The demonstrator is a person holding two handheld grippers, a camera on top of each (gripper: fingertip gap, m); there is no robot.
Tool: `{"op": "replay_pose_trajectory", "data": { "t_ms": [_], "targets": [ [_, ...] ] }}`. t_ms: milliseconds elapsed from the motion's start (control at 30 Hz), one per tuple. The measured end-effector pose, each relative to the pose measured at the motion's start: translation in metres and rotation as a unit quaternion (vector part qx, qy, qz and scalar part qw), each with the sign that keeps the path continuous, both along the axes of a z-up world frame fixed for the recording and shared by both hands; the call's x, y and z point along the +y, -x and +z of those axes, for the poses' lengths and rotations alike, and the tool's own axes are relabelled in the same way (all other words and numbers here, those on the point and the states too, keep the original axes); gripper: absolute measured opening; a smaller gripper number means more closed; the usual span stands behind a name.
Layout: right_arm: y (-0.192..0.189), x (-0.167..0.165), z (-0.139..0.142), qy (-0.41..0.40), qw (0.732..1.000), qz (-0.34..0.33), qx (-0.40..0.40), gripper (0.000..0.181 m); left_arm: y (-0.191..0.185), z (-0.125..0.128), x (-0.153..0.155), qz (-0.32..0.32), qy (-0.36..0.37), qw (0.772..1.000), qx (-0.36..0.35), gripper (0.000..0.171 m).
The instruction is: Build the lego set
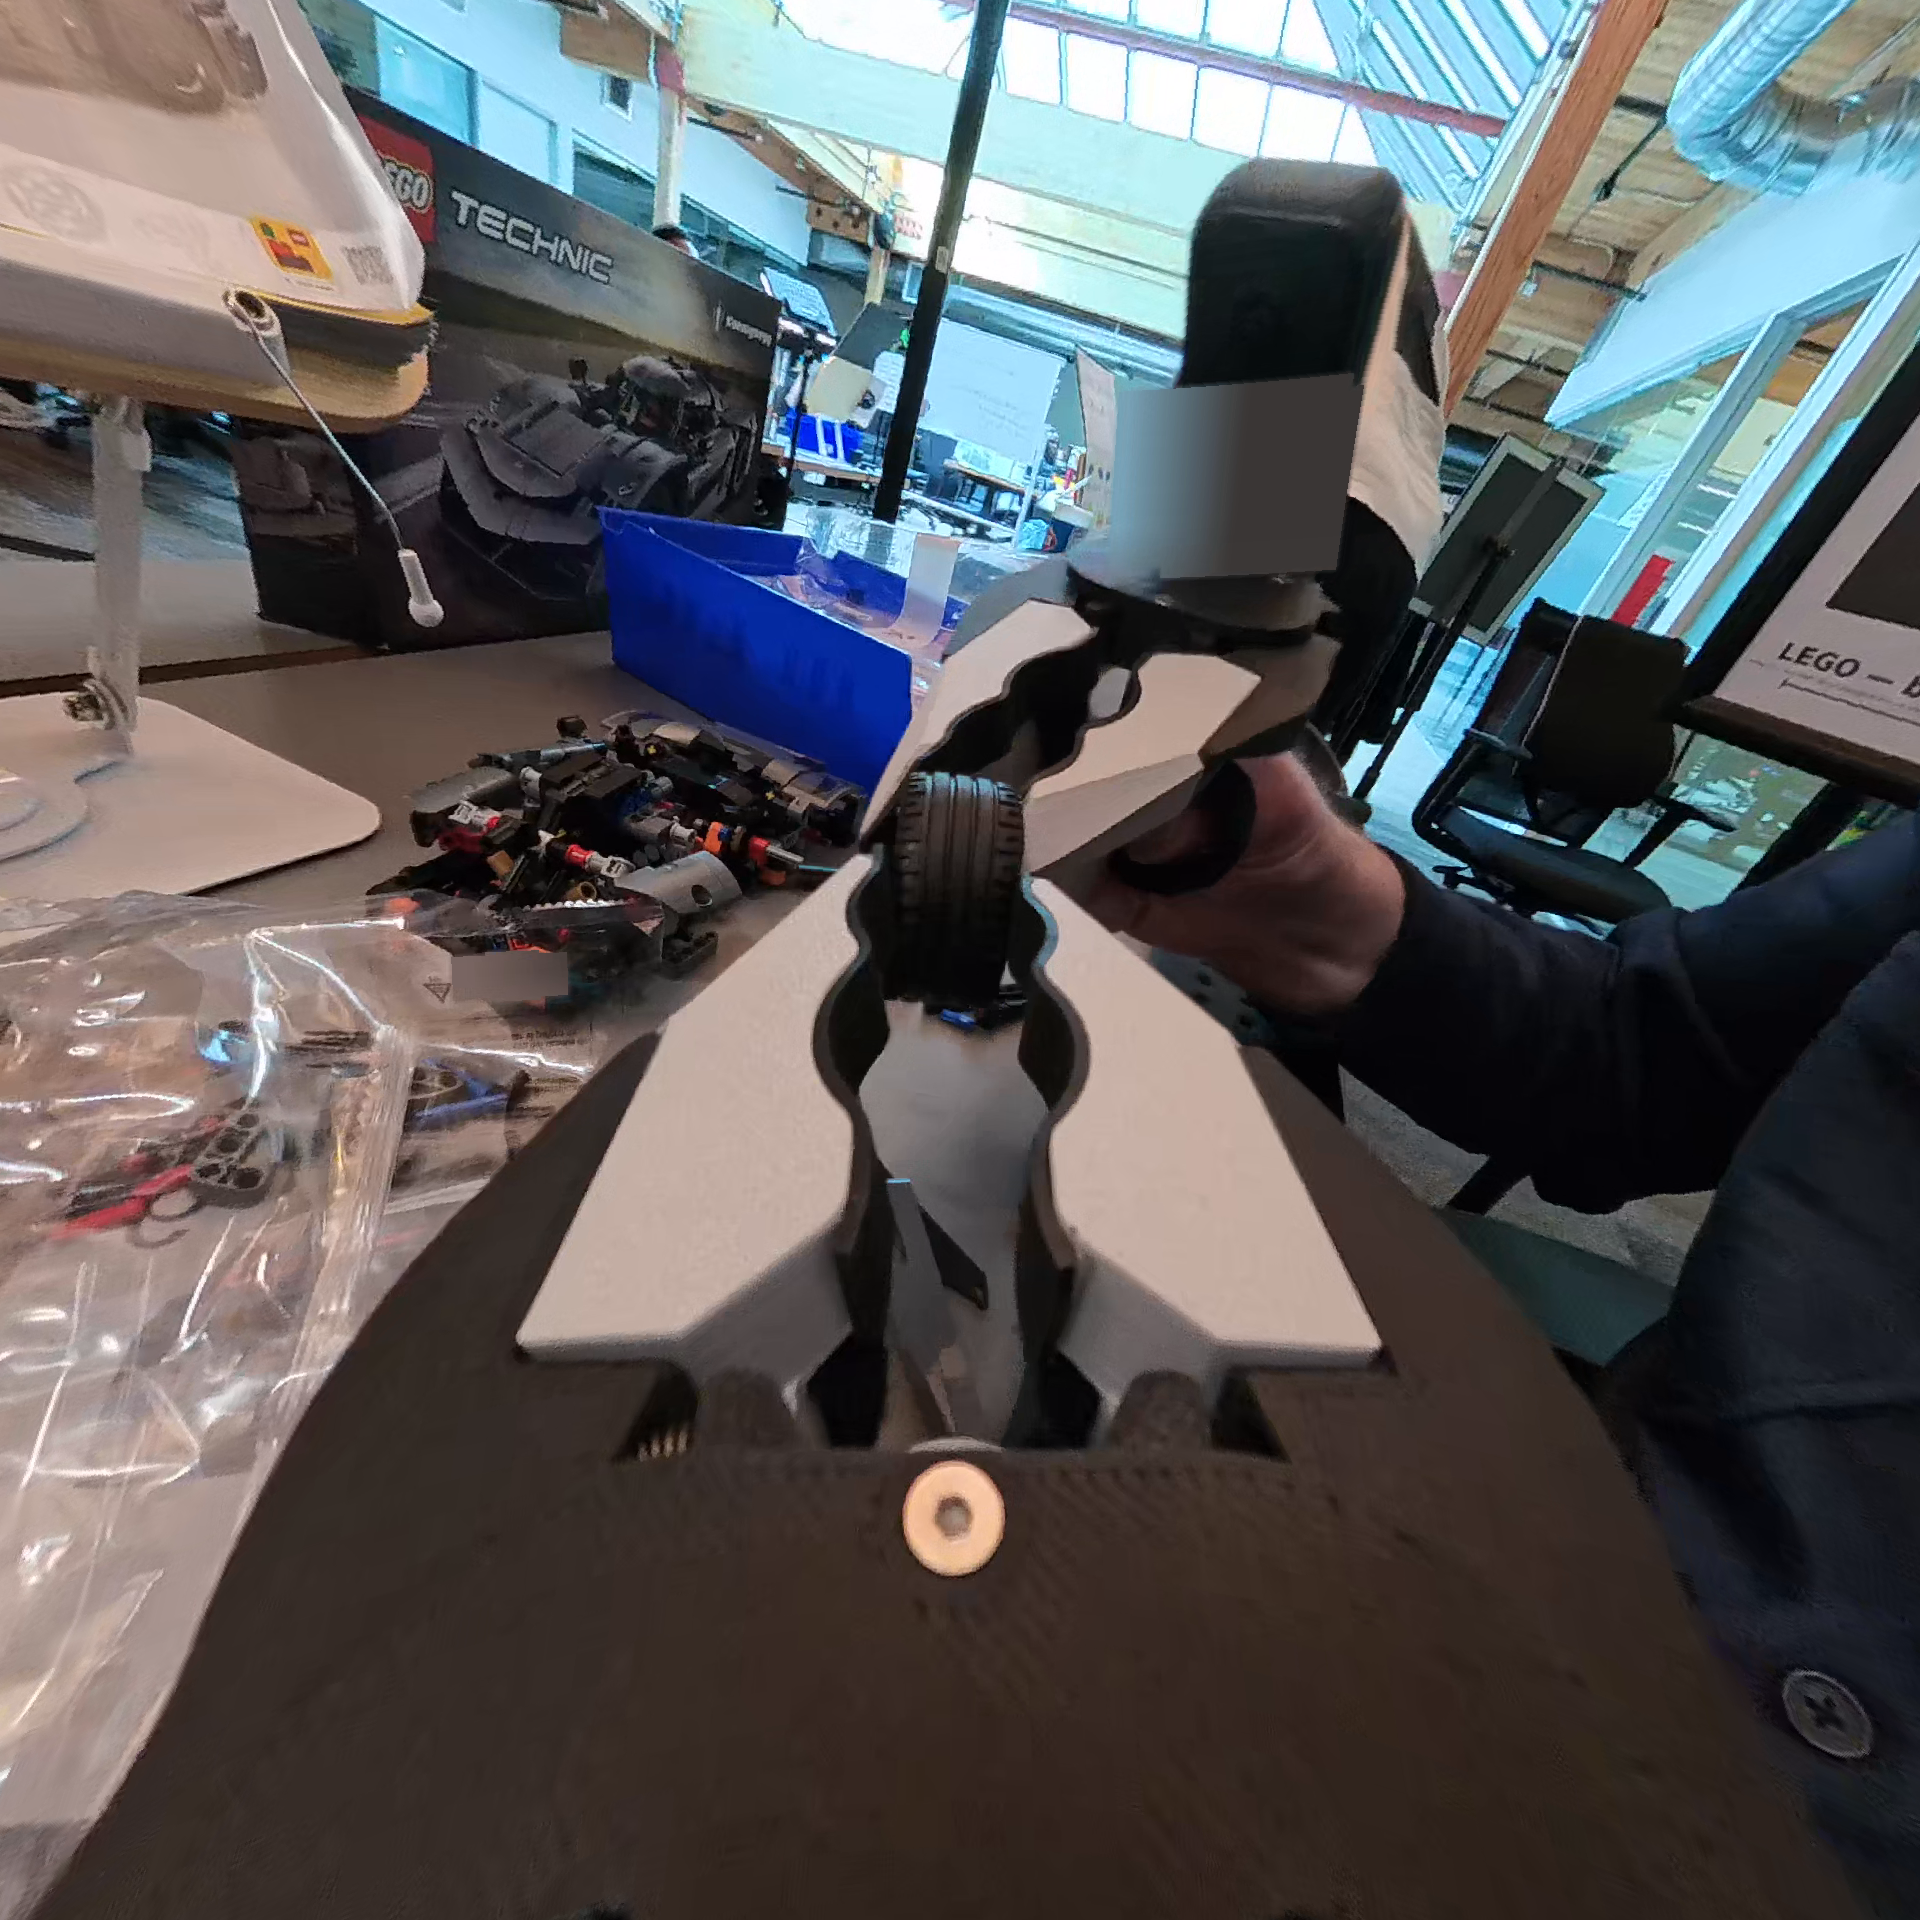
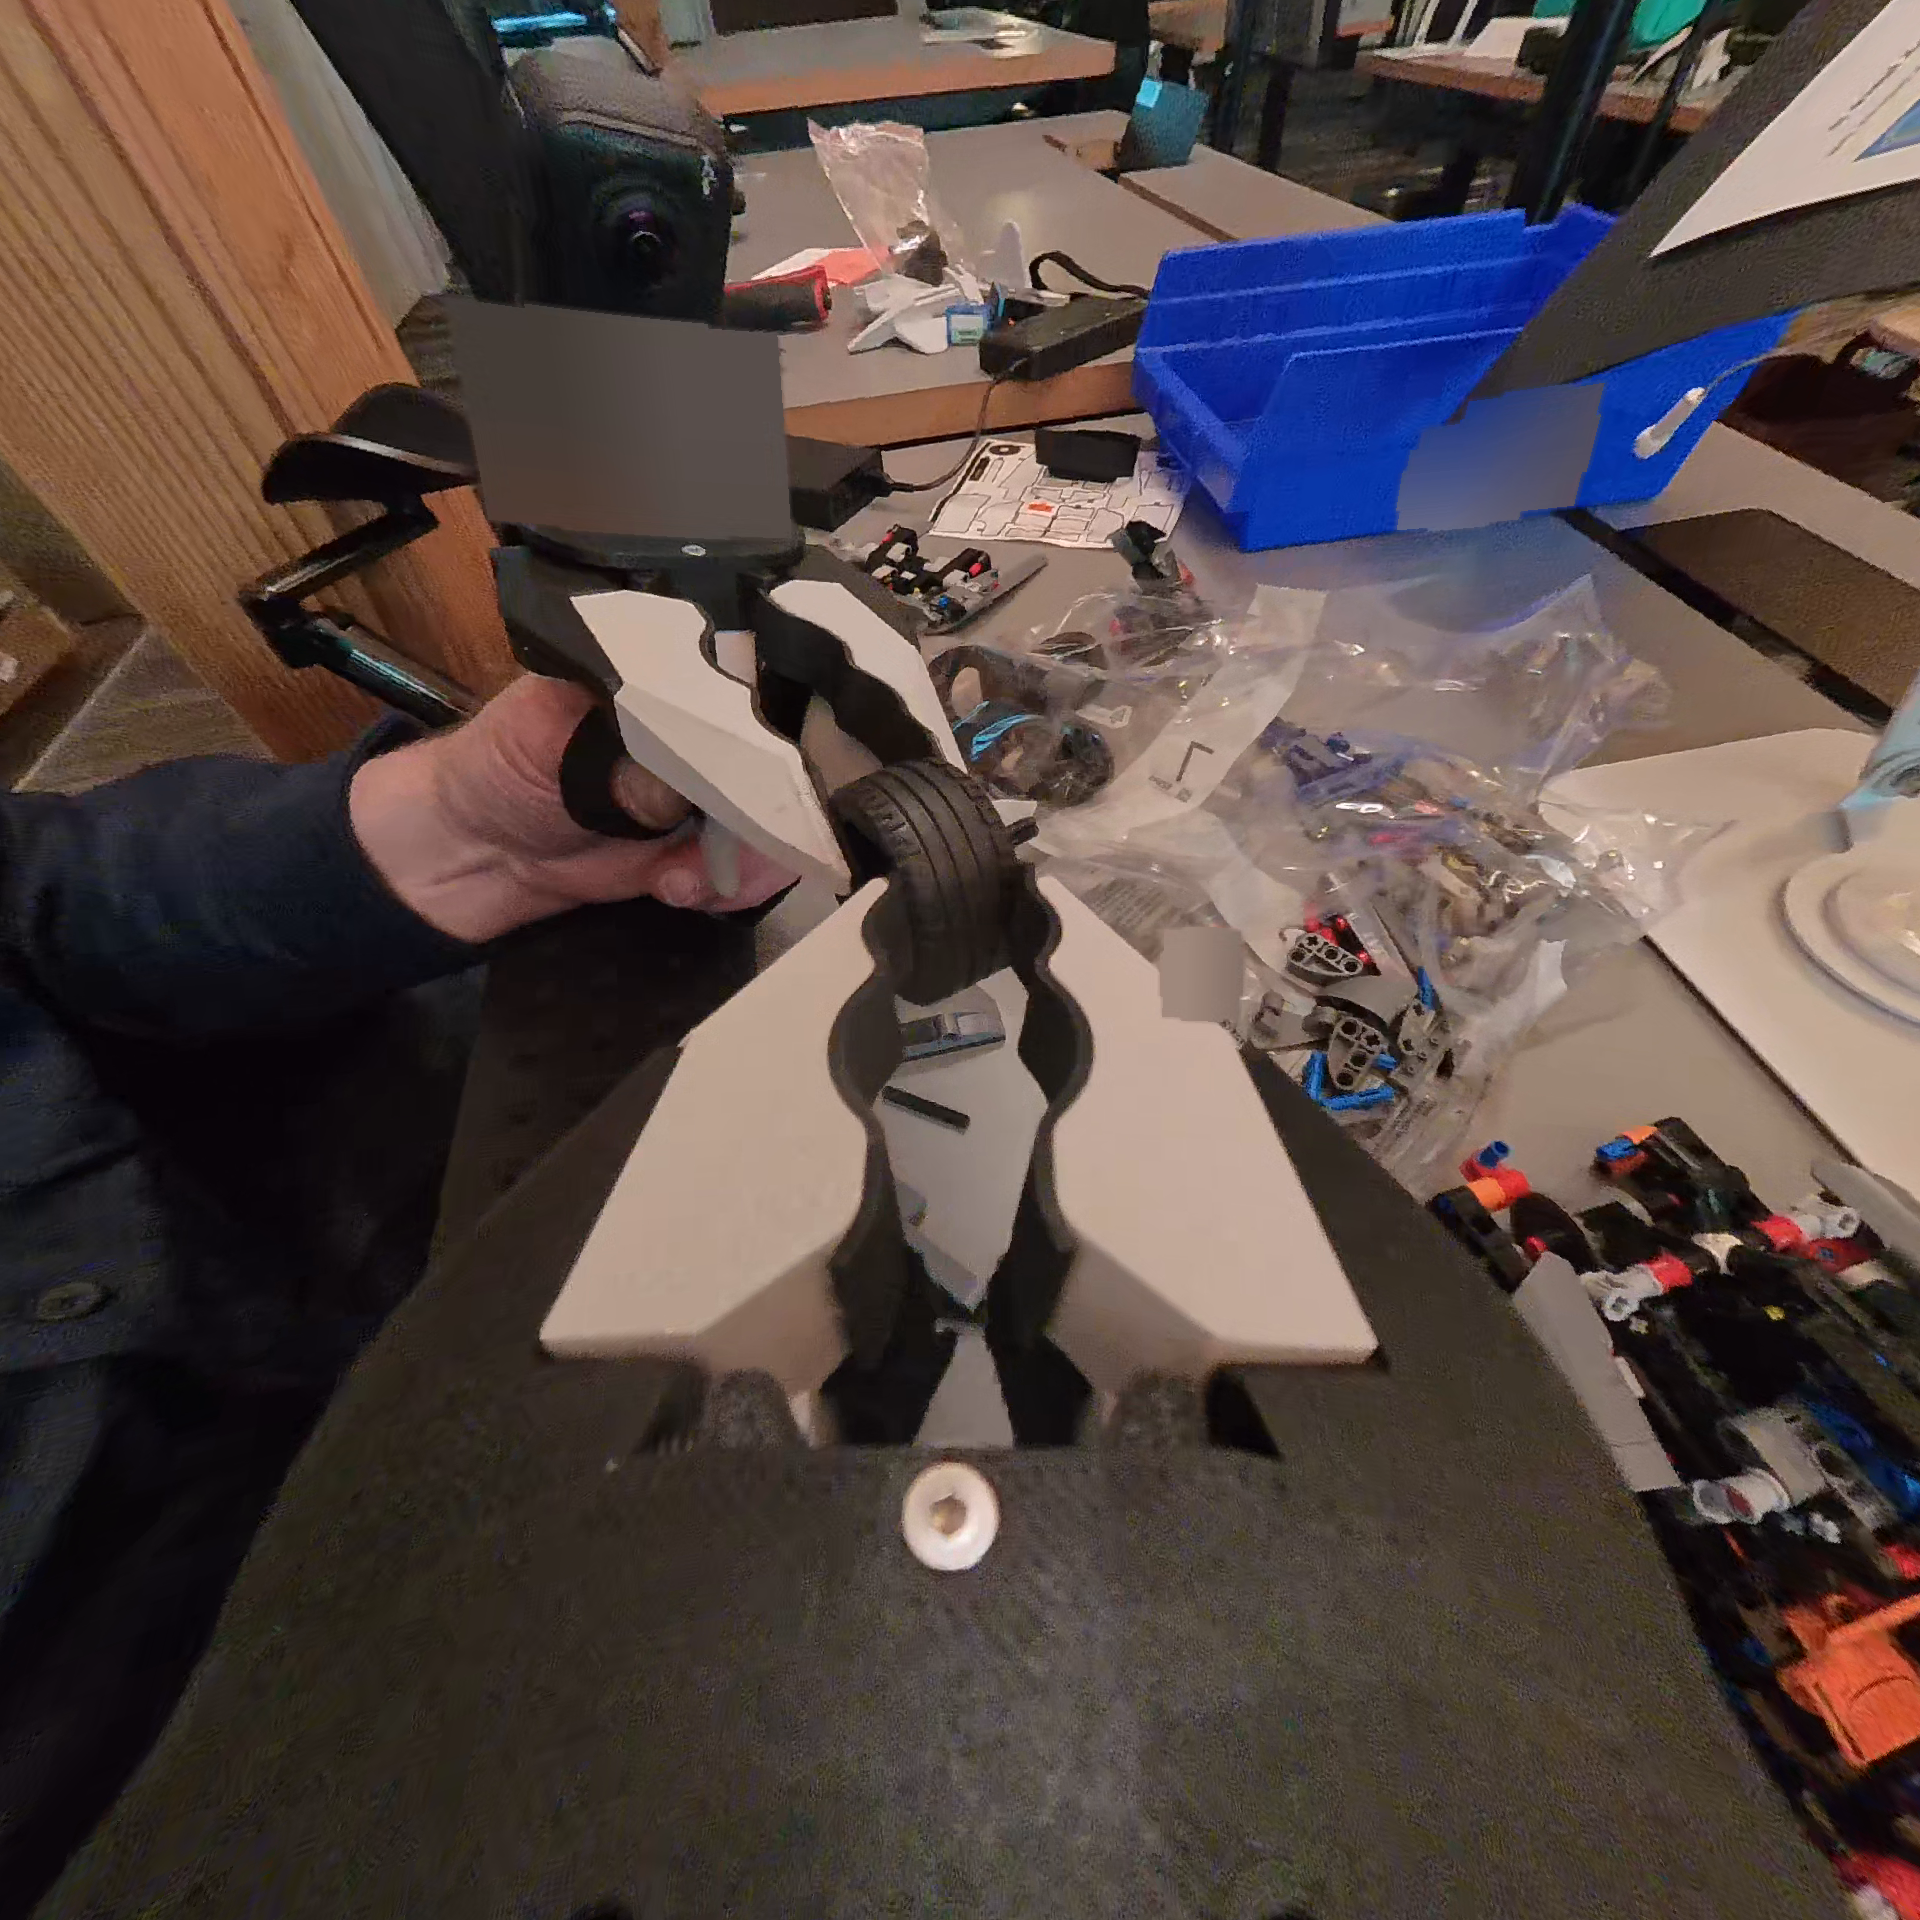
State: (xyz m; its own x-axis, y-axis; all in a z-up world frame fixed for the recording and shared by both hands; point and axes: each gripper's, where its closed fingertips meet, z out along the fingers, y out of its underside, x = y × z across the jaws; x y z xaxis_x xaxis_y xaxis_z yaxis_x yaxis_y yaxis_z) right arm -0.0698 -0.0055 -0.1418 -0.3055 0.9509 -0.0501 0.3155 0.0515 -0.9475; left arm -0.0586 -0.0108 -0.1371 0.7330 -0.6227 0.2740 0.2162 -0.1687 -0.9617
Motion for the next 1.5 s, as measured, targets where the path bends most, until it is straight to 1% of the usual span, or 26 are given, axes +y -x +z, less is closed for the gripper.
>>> {"op": "replay_pose_trajectory", "data": {
  "t_ms": [100, 167, 200, 267, 300, 333, 367, 400, 433, 467, 533, 567, 600, 667, 733, 800, 867, 900, 933, 1000, 1100, 1167, 1233, 1333, 1400, 1500],
  "targets": [
    [0.004, 0.001, 0.001, -0.035, 0.999, -0.024, 0.005, 0.016, 0.004, 0.002, 0.001, 0.016, -0.010, 1.000, 0.012, 0.018],
    [0.006, 0.003, 0.002, -0.030, 0.999, -0.027, 0.014, 0.018, 0.008, 0.002, 0.003, 0.028, -0.017, 0.999, 0.017, 0.018],
    [0.005, 0.001, 0.005, -0.020, 0.999, -0.015, 0.020, 0.018, 0.007, 0.005, 0.003, 0.035, -0.031, 0.998, 0.033, 0.018],
    [-0.002, -0.001, 0.011, 0.000, 1.000, 0.014, 0.025, 0.021, 0.002, 0.011, -0.003, 0.030, -0.063, 0.994, 0.086, 0.019],
    [-0.005, 0.001, 0.012, 0.003, 1.000, 0.017, 0.023, 0.023, 0.000, 0.012, -0.003, 0.044, -0.080, 0.988, 0.128, 0.019],
    [-0.010, 0.001, 0.015, 0.004, 0.999, 0.022, 0.027, 0.028, -0.003, 0.014, -0.004, 0.060, -0.108, 0.976, 0.178, 0.019],
    [-0.014, 0.000, 0.018, 0.000, 0.999, 0.027, 0.035, 0.028, -0.006, 0.017, -0.007, 0.067, -0.130, 0.966, 0.211, 0.020],
    [-0.017, -0.001, 0.020, -0.011, 0.999, 0.028, 0.042, 0.028, -0.008, 0.021, -0.008, 0.074, -0.143, 0.959, 0.232, 0.019],
    [-0.019, -0.003, 0.021, -0.027, 0.998, 0.030, 0.046, 0.034, -0.012, 0.023, -0.010, 0.074, -0.155, 0.953, 0.248, 0.020],
    [-0.021, -0.005, 0.022, -0.046, 0.997, 0.032, 0.051, 0.034, -0.018, 0.023, -0.012, 0.061, -0.161, 0.952, 0.254, 0.020],
    [-0.023, -0.010, 0.022, -0.098, 0.993, 0.031, 0.054, 0.031, -0.022, 0.024, -0.013, 0.051, -0.159, 0.957, 0.236, 0.020],
    [-0.023, -0.011, 0.019, -0.130, 0.990, 0.027, 0.049, 0.024, -0.025, 0.023, -0.013, 0.042, -0.157, 0.960, 0.228, 0.020],
    [-0.024, -0.011, 0.018, -0.158, 0.986, 0.020, 0.045, 0.022, -0.026, 0.021, -0.012, 0.037, -0.152, 0.963, 0.219, 0.020],
    [-0.026, -0.012, 0.020, -0.190, 0.980, 0.017, 0.047, 0.020, -0.025, 0.019, -0.013, 0.021, -0.134, 0.972, 0.193, 0.021],
    [-0.029, -0.012, 0.027, -0.223, 0.972, 0.010, 0.067, 0.019, -0.024, 0.024, -0.016, 0.014, -0.138, 0.975, 0.172, 0.022],
    [-0.032, -0.013, 0.034, -0.265, 0.960, 0.005, 0.089, 0.019, -0.022, 0.027, -0.019, 0.002, -0.130, 0.980, 0.151, 0.029],
    [-0.034, -0.015, 0.034, -0.323, 0.942, -0.003, 0.091, 0.019, -0.023, 0.030, -0.022, -0.018, -0.122, 0.985, 0.124, 0.035],
    [-0.034, -0.016, 0.035, -0.337, 0.937, -0.007, 0.090, 0.019, -0.026, 0.026, -0.021, -0.020, -0.118, 0.983, 0.136, 0.033],
    [-0.034, -0.018, 0.035, -0.338, 0.937, -0.008, 0.090, 0.020, -0.030, 0.022, -0.019, -0.015, -0.118, 0.980, 0.160, 0.028],
    [-0.035, -0.020, 0.037, -0.337, 0.937, -0.011, 0.094, 0.020, -0.033, 0.022, -0.017, 0.007, -0.135, 0.973, 0.186, 0.026],
    [-0.034, -0.017, 0.035, -0.306, 0.949, -0.020, 0.077, 0.020, -0.033, 0.022, -0.016, -0.010, -0.122, 0.980, 0.160, 0.024],
    [-0.032, -0.012, 0.030, -0.299, 0.952, -0.036, 0.059, 0.020, -0.031, 0.017, -0.010, 0.019, -0.121, 0.974, 0.188, 0.024],
    [-0.030, -0.009, 0.029, -0.265, 0.962, -0.042, 0.057, 0.021, -0.028, 0.016, -0.007, 0.038, -0.111, 0.973, 0.200, 0.023],
    [-0.029, -0.004, 0.029, -0.211, 0.975, -0.041, 0.064, 0.020, -0.026, 0.018, -0.003, 0.034, -0.093, 0.982, 0.158, 0.022],
    [-0.028, -0.001, 0.027, -0.214, 0.974, -0.050, 0.061, 0.019, -0.023, 0.015, 0.000, 0.029, -0.076, 0.987, 0.136, 0.022],
    [-0.024, 0.003, 0.029, -0.214, 0.972, -0.084, 0.056, 0.018, -0.017, 0.017, 0.005, 0.037, -0.061, 0.992, 0.100, 0.021]
  ]
}}
